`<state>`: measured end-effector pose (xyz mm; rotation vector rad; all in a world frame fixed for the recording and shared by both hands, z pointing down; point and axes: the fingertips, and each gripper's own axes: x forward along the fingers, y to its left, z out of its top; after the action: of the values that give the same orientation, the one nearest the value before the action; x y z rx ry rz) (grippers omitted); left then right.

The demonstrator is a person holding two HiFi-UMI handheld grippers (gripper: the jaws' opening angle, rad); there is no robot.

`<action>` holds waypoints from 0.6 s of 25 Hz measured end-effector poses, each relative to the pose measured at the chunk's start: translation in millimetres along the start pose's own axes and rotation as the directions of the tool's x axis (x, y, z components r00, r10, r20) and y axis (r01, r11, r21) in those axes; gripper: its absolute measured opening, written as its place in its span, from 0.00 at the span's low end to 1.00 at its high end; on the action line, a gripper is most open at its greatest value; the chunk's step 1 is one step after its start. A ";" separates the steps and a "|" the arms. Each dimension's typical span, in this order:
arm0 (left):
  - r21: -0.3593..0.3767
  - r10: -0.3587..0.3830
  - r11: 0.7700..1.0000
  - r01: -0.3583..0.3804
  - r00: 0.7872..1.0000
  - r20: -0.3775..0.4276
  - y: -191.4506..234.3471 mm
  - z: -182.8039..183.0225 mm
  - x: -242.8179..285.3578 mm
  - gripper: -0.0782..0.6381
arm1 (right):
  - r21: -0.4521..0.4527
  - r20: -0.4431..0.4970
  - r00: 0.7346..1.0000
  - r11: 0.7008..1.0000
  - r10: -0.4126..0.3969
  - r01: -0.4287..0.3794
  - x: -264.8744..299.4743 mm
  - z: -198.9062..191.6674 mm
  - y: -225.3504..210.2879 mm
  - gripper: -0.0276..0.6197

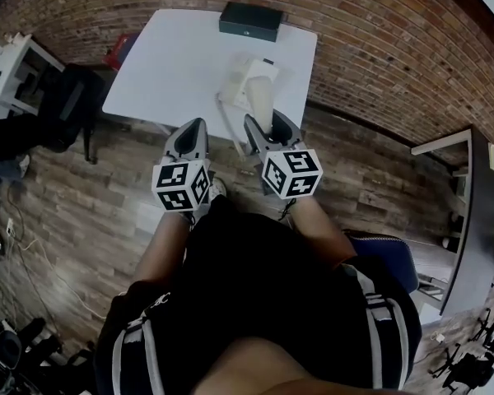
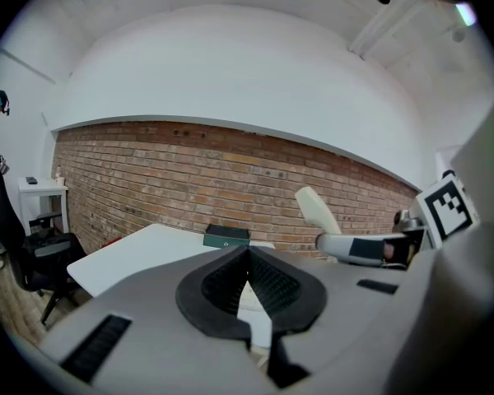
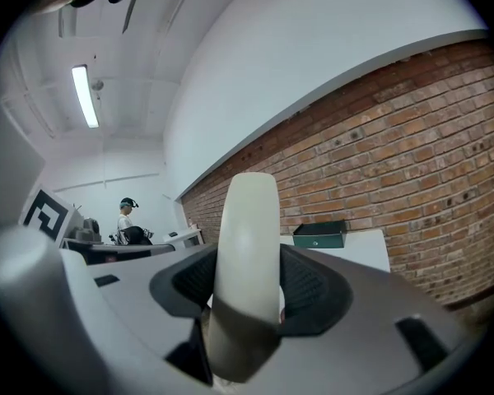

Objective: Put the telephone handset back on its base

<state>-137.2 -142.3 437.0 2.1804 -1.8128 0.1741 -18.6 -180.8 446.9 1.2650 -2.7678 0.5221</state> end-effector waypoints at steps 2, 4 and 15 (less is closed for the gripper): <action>-0.002 -0.017 1.000 0.017 1.000 -0.010 11.7 3.6 13.5 0.11 | 0.017 -0.012 1.000 1.000 -0.026 0.026 17.1 0.7 -4.2 0.36; -0.002 -0.036 0.999 0.036 0.999 -0.020 22.9 6.3 26.3 0.11 | 0.039 -0.023 0.998 0.998 -0.057 0.058 33.2 0.7 -10.0 0.36; -0.036 -0.135 0.990 0.133 0.988 -0.072 90.9 22.5 96.8 0.11 | 0.158 -0.091 0.979 0.968 -0.182 0.194 122.5 6.9 -37.0 0.36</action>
<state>-209.1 -254.5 456.5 2.2341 -1.6124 0.1930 -71.7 -294.3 473.7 1.4896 -2.5523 0.7805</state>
